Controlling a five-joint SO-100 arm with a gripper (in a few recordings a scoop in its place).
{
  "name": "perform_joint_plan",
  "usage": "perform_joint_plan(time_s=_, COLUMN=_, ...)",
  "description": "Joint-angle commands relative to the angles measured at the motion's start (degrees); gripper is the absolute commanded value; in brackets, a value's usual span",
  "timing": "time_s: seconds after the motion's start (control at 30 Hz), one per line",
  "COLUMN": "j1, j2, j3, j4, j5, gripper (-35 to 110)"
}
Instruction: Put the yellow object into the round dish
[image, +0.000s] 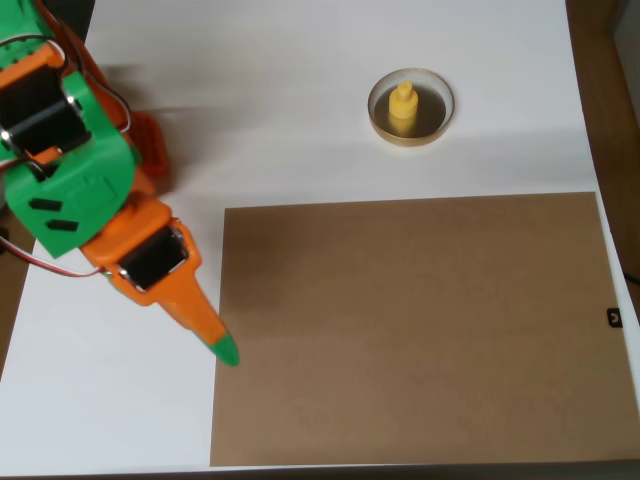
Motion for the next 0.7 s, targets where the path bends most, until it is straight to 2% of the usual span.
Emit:
perform_joint_plan(time_s=0.0, j1=1.0, j2=7.4, j3=3.5, j4=-1.8, j5=0.2, gripper=30)
perform_joint_plan(time_s=0.2, j1=1.1, j2=18.8, j3=13.5, j4=-3.7, j5=0.7, gripper=30)
perform_joint_plan(time_s=0.37, j1=0.9, j2=29.4, j3=19.9, j4=-1.3, j5=0.9, gripper=30)
perform_joint_plan(time_s=0.67, j1=1.5, j2=35.6, j3=25.3, j4=0.0, j5=-0.1, gripper=30)
